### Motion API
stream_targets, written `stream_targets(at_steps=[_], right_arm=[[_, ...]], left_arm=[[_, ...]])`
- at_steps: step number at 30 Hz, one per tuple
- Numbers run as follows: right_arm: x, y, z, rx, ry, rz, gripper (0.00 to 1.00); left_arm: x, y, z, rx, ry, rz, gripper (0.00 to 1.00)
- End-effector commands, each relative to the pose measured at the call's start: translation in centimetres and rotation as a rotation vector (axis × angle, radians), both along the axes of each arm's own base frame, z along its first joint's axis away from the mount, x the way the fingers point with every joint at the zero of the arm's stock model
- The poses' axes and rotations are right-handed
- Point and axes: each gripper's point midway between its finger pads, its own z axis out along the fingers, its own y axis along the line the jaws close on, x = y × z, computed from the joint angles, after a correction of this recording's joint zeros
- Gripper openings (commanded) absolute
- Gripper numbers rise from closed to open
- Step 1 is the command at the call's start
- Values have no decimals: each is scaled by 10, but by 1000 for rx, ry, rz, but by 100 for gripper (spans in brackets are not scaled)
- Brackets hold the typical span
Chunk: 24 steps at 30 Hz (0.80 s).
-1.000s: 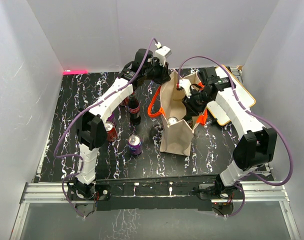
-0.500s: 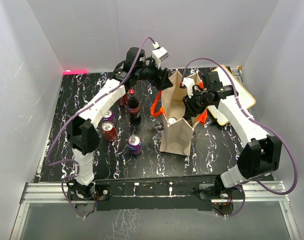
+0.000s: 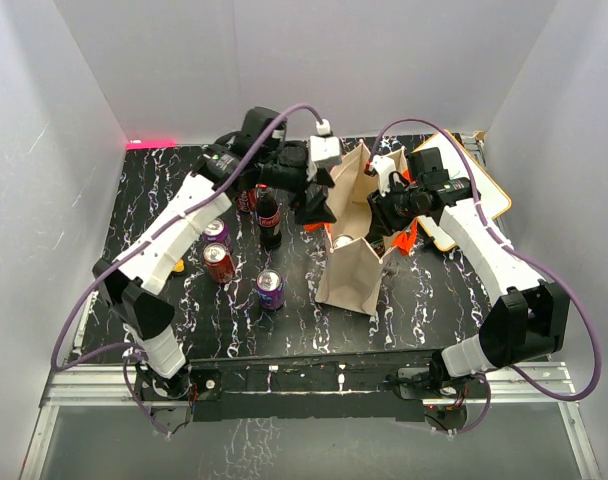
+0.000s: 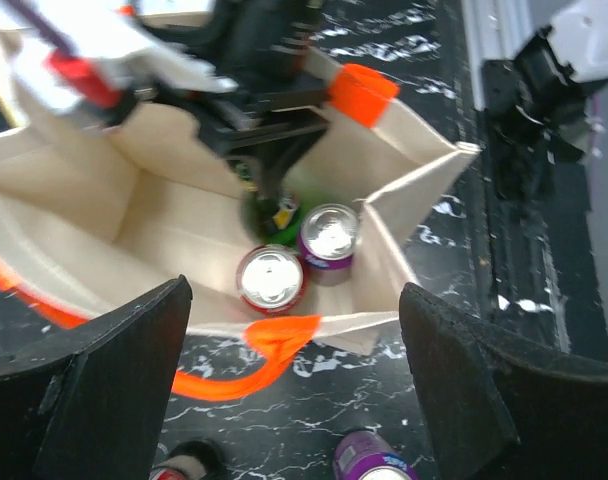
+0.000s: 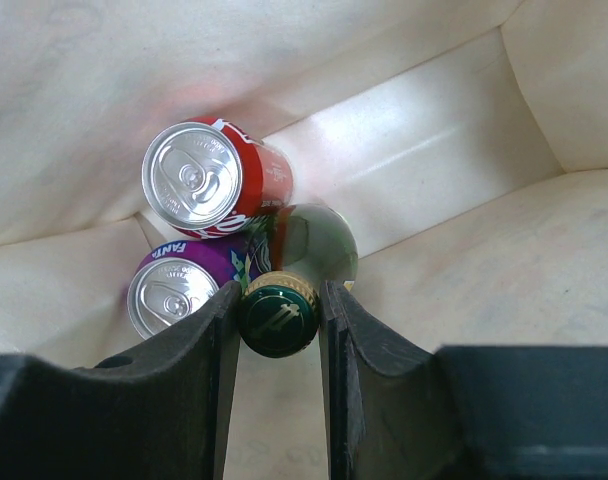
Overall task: Place the beverage into the canvas bag
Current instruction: Place the drink in the canvas bag.
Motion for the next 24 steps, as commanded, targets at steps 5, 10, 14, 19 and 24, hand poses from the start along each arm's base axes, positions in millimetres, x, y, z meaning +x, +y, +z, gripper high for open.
stream_targets(at_steps=[5,10,14,19,24], right_arm=[[-6,24,56,188,-99,-6,8],[-23,28,56,229,-90,30,8],[-27,25,47,202,-95,46,8],[-15,9,26,103,-111,-14,8],[2,-8,17,17,-147,-93,8]], left_arm=[[-63,-22,-34,134,103,-271,86],[-76,-32,-54,178,161,-351,76],[-81,-27,-67,231,195,-396,59],[-93,-12,-77,277,183,-469,35],[-105,6,-81,311,142,-545,12]])
